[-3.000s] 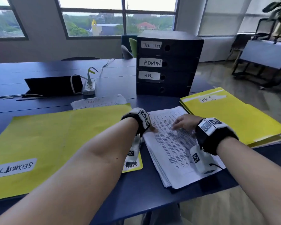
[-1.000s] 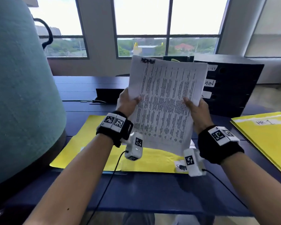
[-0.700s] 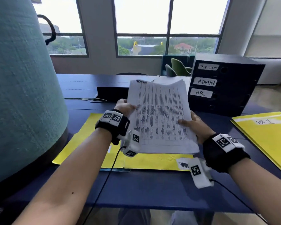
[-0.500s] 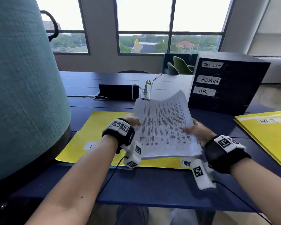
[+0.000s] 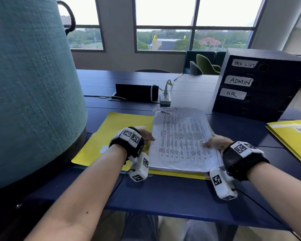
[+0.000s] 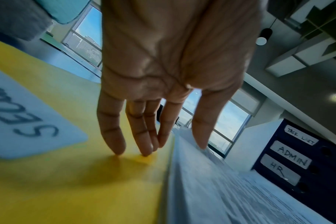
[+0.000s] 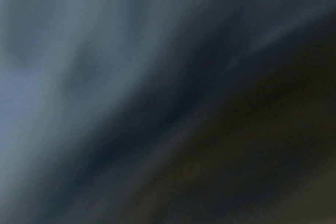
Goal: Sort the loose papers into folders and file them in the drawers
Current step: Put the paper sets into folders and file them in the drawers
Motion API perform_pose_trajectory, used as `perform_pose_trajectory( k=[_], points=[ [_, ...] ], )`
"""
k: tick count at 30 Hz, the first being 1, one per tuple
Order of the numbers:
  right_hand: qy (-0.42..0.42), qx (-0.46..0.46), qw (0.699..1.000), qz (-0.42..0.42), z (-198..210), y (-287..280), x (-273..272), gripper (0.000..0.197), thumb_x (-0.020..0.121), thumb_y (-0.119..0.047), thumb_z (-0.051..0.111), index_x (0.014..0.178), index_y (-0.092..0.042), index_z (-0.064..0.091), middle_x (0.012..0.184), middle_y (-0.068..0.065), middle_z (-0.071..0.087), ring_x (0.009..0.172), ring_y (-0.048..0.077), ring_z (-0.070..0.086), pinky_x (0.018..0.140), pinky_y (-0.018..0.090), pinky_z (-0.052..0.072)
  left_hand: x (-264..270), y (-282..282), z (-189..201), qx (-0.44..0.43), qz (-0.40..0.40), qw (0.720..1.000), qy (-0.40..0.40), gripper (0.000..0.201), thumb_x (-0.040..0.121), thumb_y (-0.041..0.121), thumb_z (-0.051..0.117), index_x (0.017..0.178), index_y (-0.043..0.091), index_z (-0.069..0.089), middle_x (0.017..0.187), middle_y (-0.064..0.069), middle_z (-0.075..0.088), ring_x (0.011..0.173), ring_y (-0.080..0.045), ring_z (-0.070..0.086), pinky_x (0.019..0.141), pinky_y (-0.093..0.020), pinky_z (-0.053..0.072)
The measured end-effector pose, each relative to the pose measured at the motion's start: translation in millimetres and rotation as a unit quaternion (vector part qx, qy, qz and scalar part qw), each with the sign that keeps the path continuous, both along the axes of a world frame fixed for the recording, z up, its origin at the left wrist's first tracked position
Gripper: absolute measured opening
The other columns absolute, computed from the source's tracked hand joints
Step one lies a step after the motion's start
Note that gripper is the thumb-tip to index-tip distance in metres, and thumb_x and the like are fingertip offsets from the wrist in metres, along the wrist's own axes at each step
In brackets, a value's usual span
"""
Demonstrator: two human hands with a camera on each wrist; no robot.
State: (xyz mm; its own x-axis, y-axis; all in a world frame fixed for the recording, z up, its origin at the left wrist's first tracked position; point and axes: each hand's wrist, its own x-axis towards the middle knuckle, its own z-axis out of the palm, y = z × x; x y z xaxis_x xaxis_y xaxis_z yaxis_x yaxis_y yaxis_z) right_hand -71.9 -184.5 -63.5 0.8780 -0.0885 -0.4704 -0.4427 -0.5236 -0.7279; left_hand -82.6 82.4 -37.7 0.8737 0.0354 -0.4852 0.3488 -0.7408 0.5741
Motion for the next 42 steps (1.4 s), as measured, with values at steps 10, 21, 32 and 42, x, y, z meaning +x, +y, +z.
perform_pose_trajectory(
  k=[10, 21, 32, 42],
  points=[
    [-0.166, -0.092, 0.982, 0.025, 79.9, 53.7, -28.5, 0.061, 0.086, -0.017, 0.061, 0.137, 0.004, 0.035, 0.143, 0.026, 0.032, 0.131, 0.038, 0.035, 0.109, 0.048, 0.033, -5.4, 105.2, 10.9, 0.253, 0.048, 0.964, -0.067, 0.027, 0.09, 0.019, 0.058, 0.112, 0.006, 0.062, 0.127, -0.012, 0.057, 0.115, -0.029, 0.055, 0.091, -0.034, 0.046],
    [-0.073, -0.172, 0.96, 0.207, 39.0, 141.4, -29.5, 0.041, 0.085, -0.028, 0.064, 0.118, -0.004, 0.06, 0.122, 0.011, 0.059, 0.11, 0.025, 0.056, 0.093, 0.034, 0.045, -9.2, 117.0, -21.2, 0.267, 0.062, 0.961, -0.022, 0.069, 0.069, 0.061, 0.067, 0.114, 0.009, 0.055, 0.068, 0.001, 0.036, 0.091, -0.019, 0.04, 0.099, -0.035, 0.039],
    [-0.085, -0.234, 0.947, 0.204, 22.8, 135.9, -33.7, 0.037, 0.083, -0.022, 0.067, 0.117, -0.009, 0.063, 0.119, 0.006, 0.062, 0.111, 0.021, 0.056, 0.09, 0.027, 0.045, -7.6, 109.0, 35.7, 0.337, 0.075, 0.935, -0.083, 0.051, 0.09, 0.035, 0.058, 0.127, 0.001, 0.049, 0.129, -0.016, 0.052, 0.124, -0.03, 0.047, 0.102, -0.036, 0.036],
    [-0.092, -0.23, 0.93, 0.27, 39.9, 127.3, -56.7, 0.046, 0.089, -0.022, 0.06, 0.132, -0.008, 0.051, 0.137, 0.006, 0.051, 0.126, 0.023, 0.046, 0.106, 0.03, 0.036, -43.9, 73.5, 137.1, 0.117, 0.085, 0.961, -0.234, 0.057, 0.093, 0.03, 0.054, 0.132, -0.009, 0.04, 0.13, -0.024, 0.048, 0.118, -0.034, 0.048, 0.094, -0.037, 0.039]
  ],
)
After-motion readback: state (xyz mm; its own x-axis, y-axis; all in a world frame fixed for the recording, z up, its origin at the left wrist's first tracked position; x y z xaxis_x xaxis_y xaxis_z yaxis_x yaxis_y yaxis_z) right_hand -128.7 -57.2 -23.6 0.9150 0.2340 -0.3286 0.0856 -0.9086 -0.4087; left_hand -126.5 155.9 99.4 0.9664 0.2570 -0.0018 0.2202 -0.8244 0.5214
